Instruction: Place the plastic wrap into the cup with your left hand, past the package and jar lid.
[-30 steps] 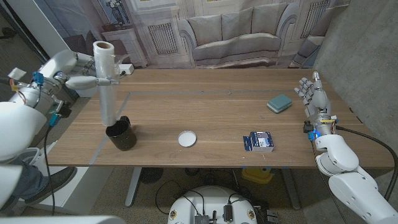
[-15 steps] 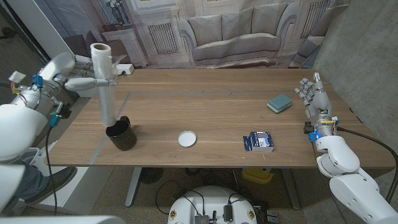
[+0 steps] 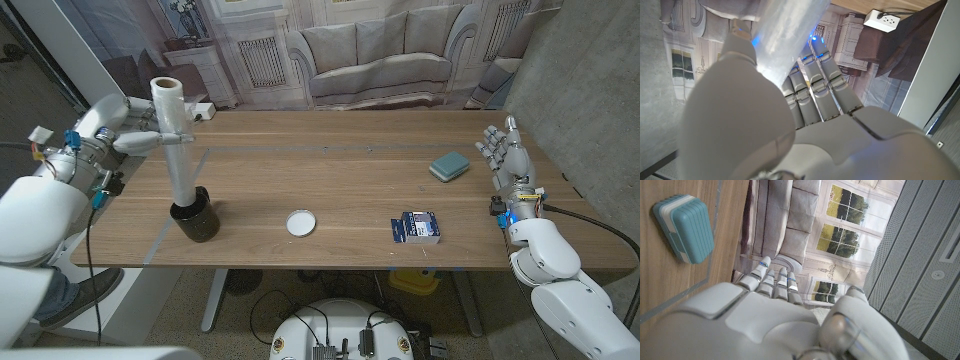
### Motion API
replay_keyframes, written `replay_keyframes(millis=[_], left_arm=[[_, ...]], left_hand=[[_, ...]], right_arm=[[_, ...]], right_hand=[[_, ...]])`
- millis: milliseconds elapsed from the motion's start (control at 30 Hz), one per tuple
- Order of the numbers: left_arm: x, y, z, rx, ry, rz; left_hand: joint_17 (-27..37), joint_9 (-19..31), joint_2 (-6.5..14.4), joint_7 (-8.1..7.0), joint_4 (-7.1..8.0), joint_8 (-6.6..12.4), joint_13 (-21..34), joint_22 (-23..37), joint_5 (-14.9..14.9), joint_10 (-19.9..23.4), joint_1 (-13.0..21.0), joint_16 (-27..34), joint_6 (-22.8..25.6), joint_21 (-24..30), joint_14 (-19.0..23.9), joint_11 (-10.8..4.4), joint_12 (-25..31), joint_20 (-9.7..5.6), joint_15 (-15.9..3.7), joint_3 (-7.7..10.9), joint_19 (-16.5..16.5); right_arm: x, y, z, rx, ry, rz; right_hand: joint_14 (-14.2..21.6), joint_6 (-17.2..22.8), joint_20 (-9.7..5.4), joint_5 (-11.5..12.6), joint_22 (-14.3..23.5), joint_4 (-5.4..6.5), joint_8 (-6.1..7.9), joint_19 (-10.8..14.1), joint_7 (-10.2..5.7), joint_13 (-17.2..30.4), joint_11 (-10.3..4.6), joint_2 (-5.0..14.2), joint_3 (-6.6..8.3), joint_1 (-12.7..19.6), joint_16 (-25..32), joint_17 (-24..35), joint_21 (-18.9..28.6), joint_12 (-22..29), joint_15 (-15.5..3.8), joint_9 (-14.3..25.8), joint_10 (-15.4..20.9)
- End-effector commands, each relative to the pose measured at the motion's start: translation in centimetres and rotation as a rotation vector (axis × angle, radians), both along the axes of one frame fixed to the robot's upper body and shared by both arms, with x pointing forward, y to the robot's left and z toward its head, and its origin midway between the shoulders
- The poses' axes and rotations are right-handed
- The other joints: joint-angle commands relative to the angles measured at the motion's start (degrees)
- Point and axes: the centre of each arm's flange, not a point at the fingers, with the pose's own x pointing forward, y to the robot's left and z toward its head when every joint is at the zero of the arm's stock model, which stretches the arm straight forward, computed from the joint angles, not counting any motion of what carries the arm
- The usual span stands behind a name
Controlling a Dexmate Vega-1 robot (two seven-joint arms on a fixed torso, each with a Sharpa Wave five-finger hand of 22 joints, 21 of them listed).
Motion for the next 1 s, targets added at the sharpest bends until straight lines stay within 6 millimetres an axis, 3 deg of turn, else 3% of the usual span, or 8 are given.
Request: replay_keyframes(millis=[33,733,1000], left_arm=[[1.7,0.4,-2.0,-0.046,0.013,-0.034],[2.1,0.8,-4.2,-0.103,0.019,-0.062],[2.2,1.5,-5.3,-0.130,0.020,-0.060]], left_hand=[[0.26,0.26,7.30,-2.00,2.05,0.27,0.26,0.19,0.08,0.44,7.10,0.52,2.54,0.14,4.15,-0.15,0.17,0.00,-6.33,2.81,-0.49],[0.51,0.32,7.29,-1.88,2.03,0.22,0.50,0.23,0.04,0.46,7.20,0.45,2.36,0.29,4.02,-0.28,-0.14,0.22,-6.32,3.06,-0.76],[0.57,0.34,7.33,-1.76,2.12,0.13,0.40,0.23,0.02,0.39,7.11,0.39,2.12,0.35,3.92,0.50,-0.36,0.46,-6.19,3.13,-0.84]], right_arm=[[-0.2,0.2,0.3,-0.006,0.006,-0.006],[-0.1,0.9,0.6,-0.012,0.020,-0.007],[0.1,1.2,0.6,-0.010,0.027,-0.003]], right_hand=[[0.60,0.20,-0.70,-0.20,0.08,-0.05,-0.09,0.55,-0.03,0.08,0.23,0.41,-0.32,0.04,-0.32,0.11,-0.20,-0.23,0.16,0.14,0.48],[0.61,0.19,-0.69,-0.19,0.10,-0.09,-0.10,0.68,-0.01,0.08,0.15,0.49,-0.42,0.03,-0.34,0.11,-0.54,-0.23,0.15,0.14,0.50],[0.60,0.25,-0.69,-0.19,0.10,-0.11,-0.07,0.74,0.01,0.08,0.19,0.54,-0.45,0.03,-0.35,0.11,-0.68,-0.22,0.13,0.14,0.52]])
